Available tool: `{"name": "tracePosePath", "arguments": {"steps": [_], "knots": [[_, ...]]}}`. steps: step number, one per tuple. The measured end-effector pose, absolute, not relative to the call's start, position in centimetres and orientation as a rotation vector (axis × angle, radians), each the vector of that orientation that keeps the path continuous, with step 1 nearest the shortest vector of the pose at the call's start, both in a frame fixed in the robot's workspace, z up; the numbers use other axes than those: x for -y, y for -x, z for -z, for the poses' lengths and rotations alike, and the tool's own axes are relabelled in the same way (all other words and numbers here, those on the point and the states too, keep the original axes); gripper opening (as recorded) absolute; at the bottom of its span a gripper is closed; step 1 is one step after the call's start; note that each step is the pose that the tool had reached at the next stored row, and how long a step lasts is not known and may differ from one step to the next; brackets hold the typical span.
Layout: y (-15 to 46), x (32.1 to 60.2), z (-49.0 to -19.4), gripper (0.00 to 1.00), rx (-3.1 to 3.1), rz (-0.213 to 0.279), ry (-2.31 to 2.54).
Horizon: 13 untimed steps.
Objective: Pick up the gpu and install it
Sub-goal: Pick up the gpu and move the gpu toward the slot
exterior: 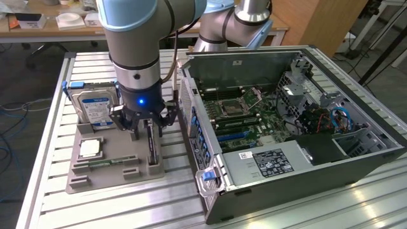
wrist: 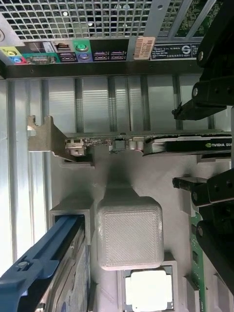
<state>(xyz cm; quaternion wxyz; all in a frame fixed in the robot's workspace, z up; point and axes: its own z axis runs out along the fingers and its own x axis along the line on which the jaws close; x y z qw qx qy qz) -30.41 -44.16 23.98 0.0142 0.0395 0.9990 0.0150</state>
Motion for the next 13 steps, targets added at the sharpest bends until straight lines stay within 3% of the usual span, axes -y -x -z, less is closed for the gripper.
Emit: {"name": "tracePosePath", "arguments": {"steps": [13], "knots": [[30.26,44.16,-23.71,0.59,-3.110,-0.047,-0.123]]}}
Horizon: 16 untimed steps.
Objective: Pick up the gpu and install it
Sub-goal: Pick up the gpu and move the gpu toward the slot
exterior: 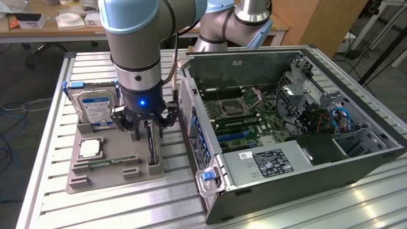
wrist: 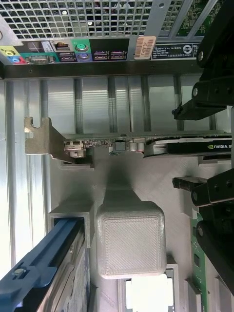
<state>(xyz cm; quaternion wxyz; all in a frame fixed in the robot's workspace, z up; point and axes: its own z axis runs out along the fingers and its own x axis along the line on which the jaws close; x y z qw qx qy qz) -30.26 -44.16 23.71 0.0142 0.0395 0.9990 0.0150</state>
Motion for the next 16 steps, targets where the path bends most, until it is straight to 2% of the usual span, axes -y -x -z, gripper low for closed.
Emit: {"name": "tracePosePath", "arguments": {"steps": [4,5,7,8,16], "knots": [[30.26,44.16,-23.71,0.58,-3.110,-0.047,-0.123],[30.26,44.16,-23.70,0.51,-3.110,-0.047,-0.123],[30.26,44.16,-23.71,0.49,-3.110,-0.047,-0.123],[30.26,44.16,-23.71,0.42,-3.110,-0.047,-0.123],[30.18,44.16,-23.71,0.42,-3.110,-0.047,-0.123]]}}
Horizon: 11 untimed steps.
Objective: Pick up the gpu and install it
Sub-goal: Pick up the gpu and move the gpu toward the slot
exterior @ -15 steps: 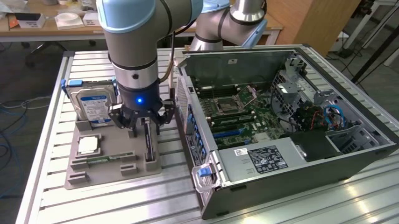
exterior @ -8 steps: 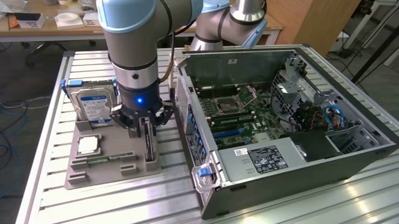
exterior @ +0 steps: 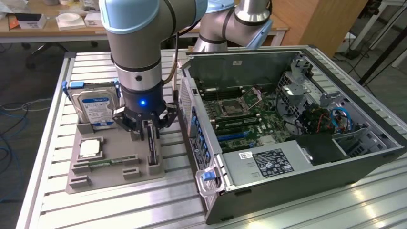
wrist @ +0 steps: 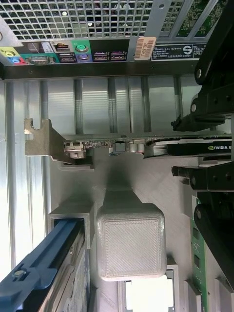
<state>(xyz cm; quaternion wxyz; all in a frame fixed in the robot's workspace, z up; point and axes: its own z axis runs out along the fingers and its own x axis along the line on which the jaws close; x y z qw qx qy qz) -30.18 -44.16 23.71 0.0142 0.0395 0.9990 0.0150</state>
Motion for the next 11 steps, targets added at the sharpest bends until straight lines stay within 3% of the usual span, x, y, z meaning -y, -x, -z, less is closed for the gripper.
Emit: {"name": "tracePosePath", "arguments": {"steps": [4,5,11], "knots": [[30.18,44.16,-23.70,0.40,-3.110,-0.047,-0.123],[30.18,44.16,-23.70,0.34,-3.110,-0.047,-0.123],[30.18,44.16,-23.70,0.34,-3.110,-0.047,-0.123]]}}
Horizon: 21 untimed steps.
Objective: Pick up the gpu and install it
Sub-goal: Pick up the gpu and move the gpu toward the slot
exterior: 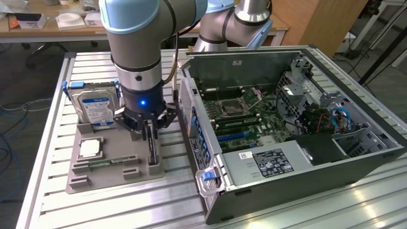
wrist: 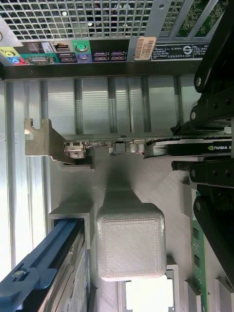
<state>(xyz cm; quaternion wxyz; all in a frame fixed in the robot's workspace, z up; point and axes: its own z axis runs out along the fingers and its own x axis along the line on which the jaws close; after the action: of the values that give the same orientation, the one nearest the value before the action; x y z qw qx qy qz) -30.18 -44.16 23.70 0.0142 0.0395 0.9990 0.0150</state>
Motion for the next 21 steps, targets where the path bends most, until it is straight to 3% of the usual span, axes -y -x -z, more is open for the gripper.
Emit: {"name": "tracePosePath", "arguments": {"steps": [10,13,14,21], "knots": [[30.18,44.16,-23.69,0.34,-3.110,-0.047,-0.123],[30.18,44.16,-23.70,0.32,-3.110,-0.047,-0.123],[30.18,44.16,-23.70,0.26,-3.110,-0.047,-0.123],[30.18,44.16,-23.69,0.26,-3.110,-0.047,-0.123]]}}
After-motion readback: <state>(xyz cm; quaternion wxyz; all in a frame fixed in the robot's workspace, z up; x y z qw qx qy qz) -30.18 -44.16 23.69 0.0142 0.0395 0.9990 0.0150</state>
